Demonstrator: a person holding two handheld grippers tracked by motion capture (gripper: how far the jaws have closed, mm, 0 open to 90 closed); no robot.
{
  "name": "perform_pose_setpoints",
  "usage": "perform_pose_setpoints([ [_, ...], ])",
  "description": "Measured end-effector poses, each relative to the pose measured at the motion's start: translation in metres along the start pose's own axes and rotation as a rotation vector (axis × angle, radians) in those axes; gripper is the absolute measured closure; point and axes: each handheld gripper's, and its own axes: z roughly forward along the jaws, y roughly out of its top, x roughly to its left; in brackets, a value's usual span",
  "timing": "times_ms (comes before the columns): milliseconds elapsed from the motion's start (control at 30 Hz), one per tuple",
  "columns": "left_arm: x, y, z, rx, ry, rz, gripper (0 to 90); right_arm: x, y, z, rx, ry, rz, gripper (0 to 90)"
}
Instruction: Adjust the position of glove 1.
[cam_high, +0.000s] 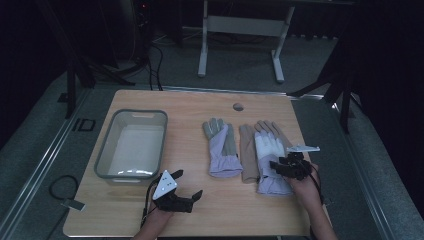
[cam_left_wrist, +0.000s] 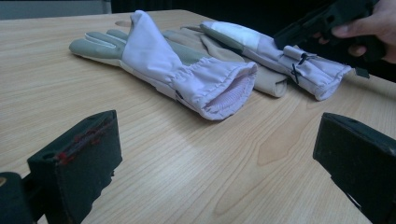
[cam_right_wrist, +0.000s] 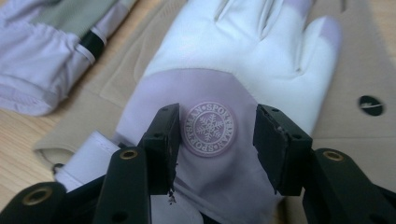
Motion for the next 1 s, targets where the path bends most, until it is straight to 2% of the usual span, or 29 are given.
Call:
perform_pose_setpoints([
  [67, 0.000, 0.000, 0.000, 0.000, 0.000, 0.000, 1.0, -0.001, -0.001, 0.003, 0.008, 0.001, -0.001, 50.3],
  [100, 0.000, 0.000, 0.000, 0.000, 0.000, 0.001, 1.0, -0.002, -0.003, 0.007, 0.019, 0.009, 0.003, 54.0],
  [133, 0.000, 0.000, 0.000, 0.000, 0.000, 0.001, 1.0, -0.002, -0.003, 0.007, 0.019, 0.009, 0.003, 54.0],
  [167, 0.000, 0.000, 0.000, 0.000, 0.000, 0.001, 1.0, -0.002, -0.006, 0.008, 0.009, 0.030, 0.007, 60.7],
  [267, 0.000, 0.000, 0.000, 0.001, 0.000, 0.000, 1.0, 0.000, -0.008, 0.009, 0.002, 0.017, 0.005, 63.0],
  [300, 0.000, 0.000, 0.000, 0.001, 0.001, 0.000, 1.0, 0.003, -0.008, 0.008, 0.007, 0.007, 0.008, 69.0],
  [400, 0.000, 0.000, 0.000, 0.001, 0.001, 0.000, 1.0, 0.004, -0.007, 0.007, 0.010, 0.002, 0.006, 72.3],
  [433, 0.000, 0.000, 0.000, 0.002, 0.001, -0.001, 1.0, 0.008, -0.005, 0.004, 0.017, -0.017, 0.001, 78.2],
  [500, 0.000, 0.000, 0.000, 0.002, 0.001, -0.001, 1.0, 0.008, -0.004, 0.002, 0.015, -0.009, 0.017, 78.9],
  [533, 0.000, 0.000, 0.000, 0.002, 0.002, -0.001, 1.0, 0.006, -0.003, -0.002, 0.013, 0.024, 0.042, 79.6],
  [667, 0.000, 0.000, 0.000, 0.002, 0.002, -0.002, 1.0, 0.004, -0.002, -0.014, -0.005, 0.061, 0.078, 80.3],
  [833, 0.000, 0.000, 0.000, 0.002, 0.003, -0.001, 1.0, 0.008, 0.005, -0.028, -0.021, 0.067, 0.054, 80.8],
  [867, 0.000, 0.000, 0.000, 0.003, 0.004, -0.001, 1.0, 0.009, 0.010, -0.036, -0.039, 0.069, 0.048, 80.9],
  [1000, 0.000, 0.000, 0.000, 0.002, 0.004, -0.002, 1.0, 0.010, 0.020, -0.047, -0.067, 0.074, 0.041, 80.8],
])
